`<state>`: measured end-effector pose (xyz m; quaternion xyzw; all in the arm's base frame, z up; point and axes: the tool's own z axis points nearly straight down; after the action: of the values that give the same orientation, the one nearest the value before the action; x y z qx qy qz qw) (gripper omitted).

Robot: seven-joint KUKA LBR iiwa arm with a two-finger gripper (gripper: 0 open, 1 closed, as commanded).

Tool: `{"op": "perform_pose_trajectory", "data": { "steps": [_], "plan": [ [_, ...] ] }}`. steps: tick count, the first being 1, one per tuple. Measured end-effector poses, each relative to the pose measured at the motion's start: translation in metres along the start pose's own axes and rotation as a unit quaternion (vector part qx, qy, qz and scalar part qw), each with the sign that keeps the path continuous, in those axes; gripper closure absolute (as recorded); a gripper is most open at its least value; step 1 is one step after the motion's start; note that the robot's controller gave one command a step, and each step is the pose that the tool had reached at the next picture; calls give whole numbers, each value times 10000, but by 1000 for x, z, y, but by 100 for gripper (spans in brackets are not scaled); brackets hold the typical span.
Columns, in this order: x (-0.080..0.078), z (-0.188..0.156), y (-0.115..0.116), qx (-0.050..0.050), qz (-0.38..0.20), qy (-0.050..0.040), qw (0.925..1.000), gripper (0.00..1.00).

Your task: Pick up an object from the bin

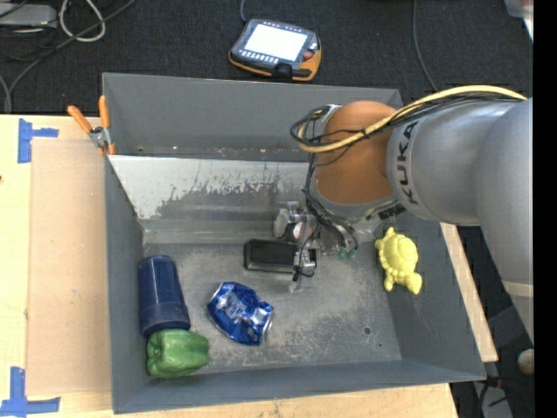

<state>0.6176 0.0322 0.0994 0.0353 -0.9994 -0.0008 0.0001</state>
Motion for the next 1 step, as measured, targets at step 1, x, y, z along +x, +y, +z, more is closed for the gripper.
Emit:
{"op": "perform_pose_trajectory", "data": {
  "steps": [1],
  "plan": [
    [3,-61,7,1,142,-62,9999,0]
  ]
}}
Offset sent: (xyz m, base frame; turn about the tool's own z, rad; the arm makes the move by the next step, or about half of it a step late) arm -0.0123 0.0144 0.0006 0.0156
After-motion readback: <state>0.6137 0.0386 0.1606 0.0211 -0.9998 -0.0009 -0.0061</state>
